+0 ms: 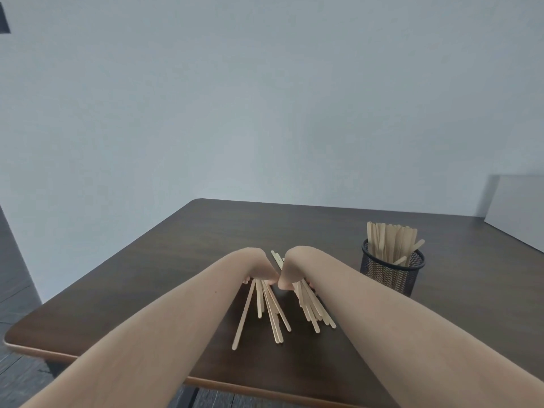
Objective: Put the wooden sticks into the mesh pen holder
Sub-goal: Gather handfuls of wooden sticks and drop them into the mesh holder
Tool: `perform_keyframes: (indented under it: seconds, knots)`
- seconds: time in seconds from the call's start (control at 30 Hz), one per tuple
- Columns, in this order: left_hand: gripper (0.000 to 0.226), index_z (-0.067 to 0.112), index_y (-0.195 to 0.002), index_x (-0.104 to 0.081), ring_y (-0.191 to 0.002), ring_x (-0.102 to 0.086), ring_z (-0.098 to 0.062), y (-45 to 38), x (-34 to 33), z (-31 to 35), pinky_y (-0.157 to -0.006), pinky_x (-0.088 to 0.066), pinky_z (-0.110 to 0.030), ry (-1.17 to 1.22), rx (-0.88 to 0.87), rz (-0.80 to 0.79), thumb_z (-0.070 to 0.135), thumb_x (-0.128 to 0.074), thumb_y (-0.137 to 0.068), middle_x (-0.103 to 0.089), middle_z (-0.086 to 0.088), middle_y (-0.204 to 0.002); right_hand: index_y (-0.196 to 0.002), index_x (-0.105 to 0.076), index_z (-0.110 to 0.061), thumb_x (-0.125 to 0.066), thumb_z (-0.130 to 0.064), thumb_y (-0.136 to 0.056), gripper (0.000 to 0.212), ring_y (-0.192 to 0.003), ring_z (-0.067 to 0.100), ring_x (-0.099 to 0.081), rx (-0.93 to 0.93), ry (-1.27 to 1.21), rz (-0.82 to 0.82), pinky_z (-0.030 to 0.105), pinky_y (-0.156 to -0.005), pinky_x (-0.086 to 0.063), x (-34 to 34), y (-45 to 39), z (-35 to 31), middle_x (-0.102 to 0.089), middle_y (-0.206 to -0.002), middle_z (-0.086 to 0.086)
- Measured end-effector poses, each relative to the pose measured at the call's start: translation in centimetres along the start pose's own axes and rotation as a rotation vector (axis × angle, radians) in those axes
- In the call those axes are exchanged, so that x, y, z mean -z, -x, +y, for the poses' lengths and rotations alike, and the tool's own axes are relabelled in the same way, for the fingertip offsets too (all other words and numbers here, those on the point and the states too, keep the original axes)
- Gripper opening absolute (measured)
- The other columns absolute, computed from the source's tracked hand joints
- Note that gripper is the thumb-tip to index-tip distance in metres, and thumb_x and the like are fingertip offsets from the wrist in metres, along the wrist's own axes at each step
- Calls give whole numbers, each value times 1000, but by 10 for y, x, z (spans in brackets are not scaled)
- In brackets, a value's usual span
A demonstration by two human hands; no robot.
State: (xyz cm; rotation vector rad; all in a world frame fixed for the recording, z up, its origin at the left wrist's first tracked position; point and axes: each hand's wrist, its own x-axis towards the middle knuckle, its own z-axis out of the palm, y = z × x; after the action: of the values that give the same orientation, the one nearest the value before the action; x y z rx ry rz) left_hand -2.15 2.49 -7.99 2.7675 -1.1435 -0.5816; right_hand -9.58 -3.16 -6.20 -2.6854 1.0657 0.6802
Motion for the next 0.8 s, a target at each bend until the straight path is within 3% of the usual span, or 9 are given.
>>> perform_keyframes:
  seconds: [0.07,0.13,0.17,0.23,0.47,0.63,0.7,0.77,0.8]
  knots:
    - [40,2,-122,-54,-84,-49,-22,-1,1,-1,-80,-47,-26,-27,1,-9,23,-54,-87,-50,-10,-96,-145,-26,-22,-47,-14,-93,57,-93,27,-48,-1,59,-17,35,-89,-46,0,-7,-3,-39,-77,11]
    - [30,5,-112,-55,-82,-53,-23,-1,2,-2,-84,-50,-27,-56,11,-4,21,-52,-87,-52,-10,-95,-99,-46,-20,-47,-12,-91,12,-89,30,-49,-26,78,34,34,-82,-46,-1,-13,-2,-41,-72,9]
    - [28,4,-111,-55,-81,-55,-23,-1,2,-3,-86,-52,-27,-66,13,5,20,-51,-87,-53,-11,-95,-76,-40,-17,-47,-11,-91,17,-87,31,-48,-36,86,66,33,-79,-44,-2,-17,-1,-41,-70,8]
    - [35,2,-117,-56,-81,-58,-24,-3,1,-4,-89,-54,-28,-76,8,29,20,-51,-87,-56,-11,-97,-62,-20,-19,-47,-11,-90,40,-86,32,-44,-44,143,87,32,-77,-41,-2,-19,1,-34,-68,7]
    - [19,6,-99,-54,-80,-60,-22,-2,2,-7,-91,-56,-30,-119,5,31,21,-55,-87,-58,-9,-95,-66,-42,-8,-46,-17,-89,25,-60,23,-48,-68,206,51,32,-77,-45,-6,-30,-2,-46,-73,7]
    - [23,10,-70,-48,-78,-60,-24,2,2,-5,-92,-55,-32,-246,7,59,24,-55,-87,-58,-3,-73,-67,-38,-7,-46,-17,-91,27,-76,30,-51,-66,254,61,33,-80,-45,-8,-31,-5,-42,-73,7]
    - [26,11,-67,-46,-78,-60,-24,3,2,-4,-91,-55,-31,-270,11,64,24,-56,-87,-52,-2,-65,-91,-52,0,-45,-15,-92,16,-90,35,-48,-54,220,81,35,-81,-45,-10,-28,-5,-42,-78,10]
    - [22,11,-71,-48,-78,-60,-24,3,3,-3,-92,-55,-32,-261,13,56,23,-56,-87,-55,-3,-68,-133,-47,-6,-43,-11,-93,41,-97,37,-50,-35,207,116,37,-83,-46,-12,-30,-3,-50,-88,12]
    - [20,10,-74,-49,-78,-60,-24,3,3,-3,-92,-55,-32,-253,11,48,23,-56,-87,-58,-5,-74,-135,-47,-8,-43,-11,-92,43,-96,36,-51,-26,194,127,37,-84,-46,-14,-30,-3,-51,-86,10]
